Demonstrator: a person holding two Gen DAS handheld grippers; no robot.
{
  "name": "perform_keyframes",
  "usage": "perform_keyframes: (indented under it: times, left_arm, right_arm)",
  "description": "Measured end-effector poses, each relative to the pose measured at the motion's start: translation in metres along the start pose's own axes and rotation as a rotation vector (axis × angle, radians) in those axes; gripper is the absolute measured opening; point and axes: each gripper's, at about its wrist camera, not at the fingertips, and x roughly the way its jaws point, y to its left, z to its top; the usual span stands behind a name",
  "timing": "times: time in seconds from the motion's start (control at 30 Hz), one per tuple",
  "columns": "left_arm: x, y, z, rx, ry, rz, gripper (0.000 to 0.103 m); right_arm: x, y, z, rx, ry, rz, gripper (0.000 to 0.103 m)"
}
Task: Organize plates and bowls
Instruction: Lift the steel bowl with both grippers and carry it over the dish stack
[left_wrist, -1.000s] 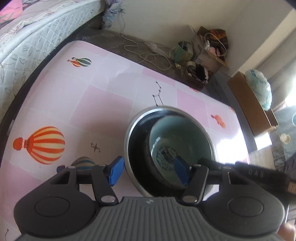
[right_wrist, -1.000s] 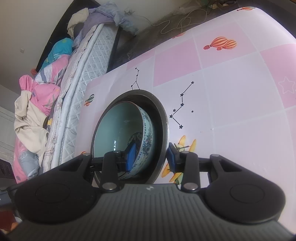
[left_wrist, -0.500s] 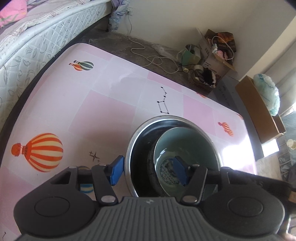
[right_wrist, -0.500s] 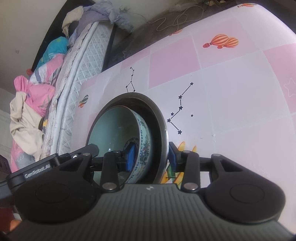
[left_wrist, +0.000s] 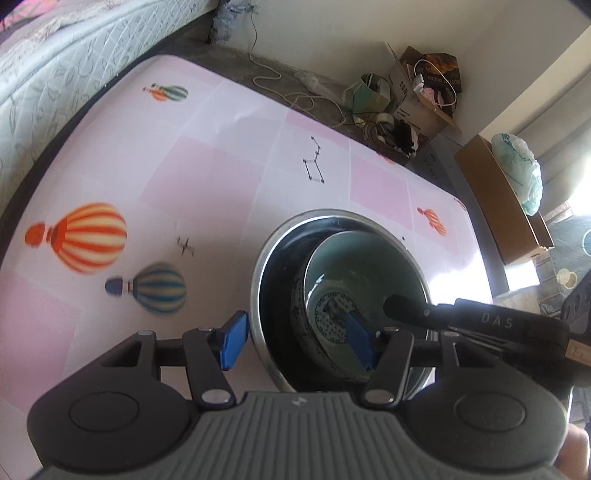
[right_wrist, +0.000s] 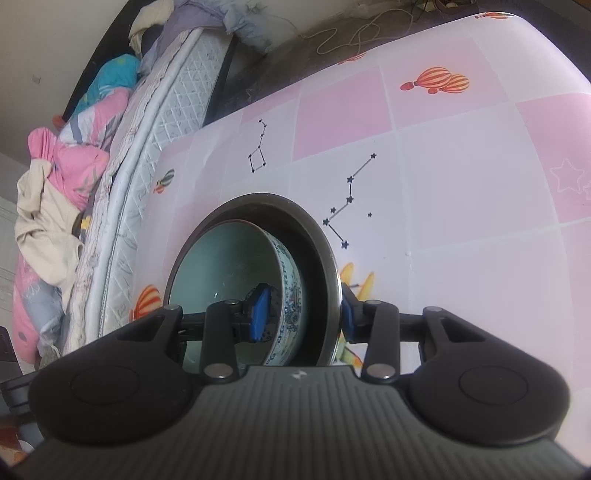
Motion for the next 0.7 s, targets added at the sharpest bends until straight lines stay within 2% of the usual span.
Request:
perform_keyframes:
  times: [0.27,0.5,0.7]
  left_arm:
    - [0.002,-0.002,-0.001,0.029,0.008,0.005,0.059]
    - [0.019,0.0,0.002,0.0,0.041,0.002,0.058]
    - [0.031,-0.001,0.001,0.021,0.064,0.044,0.046]
  right_arm:
    - [-0.009,-0.004,-0.008,-0.005,-0.003,0.013,0.038]
    - [0.0,-0.013,-0.011,0.051,0.019,0.03,0.038]
    - [0.004,-0.011,-0.014,0.044,0.007,0.03,0.036]
